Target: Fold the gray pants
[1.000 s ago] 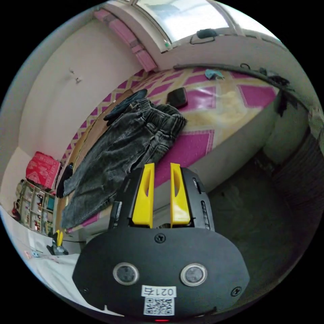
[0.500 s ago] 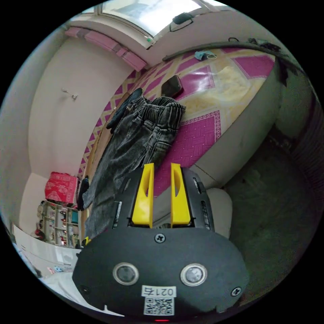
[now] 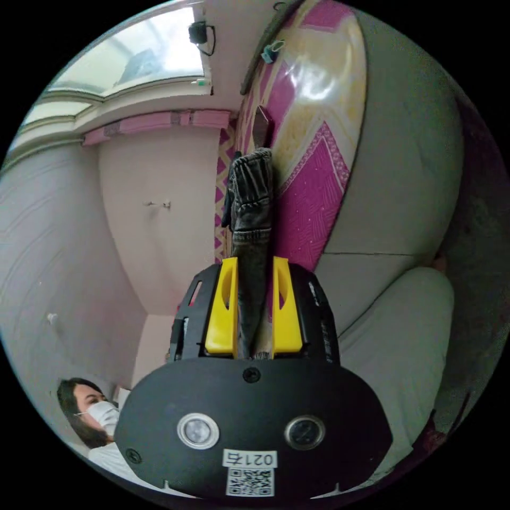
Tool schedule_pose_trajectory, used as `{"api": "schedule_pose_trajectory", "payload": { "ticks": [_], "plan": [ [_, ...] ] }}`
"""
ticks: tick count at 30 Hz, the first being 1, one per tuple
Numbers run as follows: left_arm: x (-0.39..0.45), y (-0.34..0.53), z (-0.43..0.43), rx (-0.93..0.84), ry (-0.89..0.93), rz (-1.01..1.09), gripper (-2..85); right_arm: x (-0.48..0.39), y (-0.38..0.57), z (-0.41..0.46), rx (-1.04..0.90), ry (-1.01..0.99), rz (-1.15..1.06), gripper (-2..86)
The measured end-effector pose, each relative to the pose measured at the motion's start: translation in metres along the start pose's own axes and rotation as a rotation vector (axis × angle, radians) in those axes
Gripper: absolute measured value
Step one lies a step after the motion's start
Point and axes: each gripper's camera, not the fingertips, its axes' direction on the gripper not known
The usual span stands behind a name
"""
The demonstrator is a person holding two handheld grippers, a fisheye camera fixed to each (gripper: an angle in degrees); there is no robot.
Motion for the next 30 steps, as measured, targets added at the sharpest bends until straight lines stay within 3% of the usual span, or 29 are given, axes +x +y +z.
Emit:
{"api": "schedule_pose_trajectory", "payload": {
  "ticks": [14, 26, 30],
  "plan": [
    [0.013, -0.011, 0.022, -0.009, -0.013, 0.008, 6.3, 0.025, -0.019, -0.003, 0.020, -0.100, 0.003, 9.8],
    [0.034, -0.024, 0.063, -0.044, -0.005, -0.024, 5.9, 0.001, -0.039, 0.055, 0.000, 0.110, -0.062, 8.5],
    [0.040, -0.029, 0.082, -0.039, -0.024, -0.066, 0.6, 0.004, -0.041, 0.071, 0.010, 0.121, -0.034, 6.5]
  ]
}}
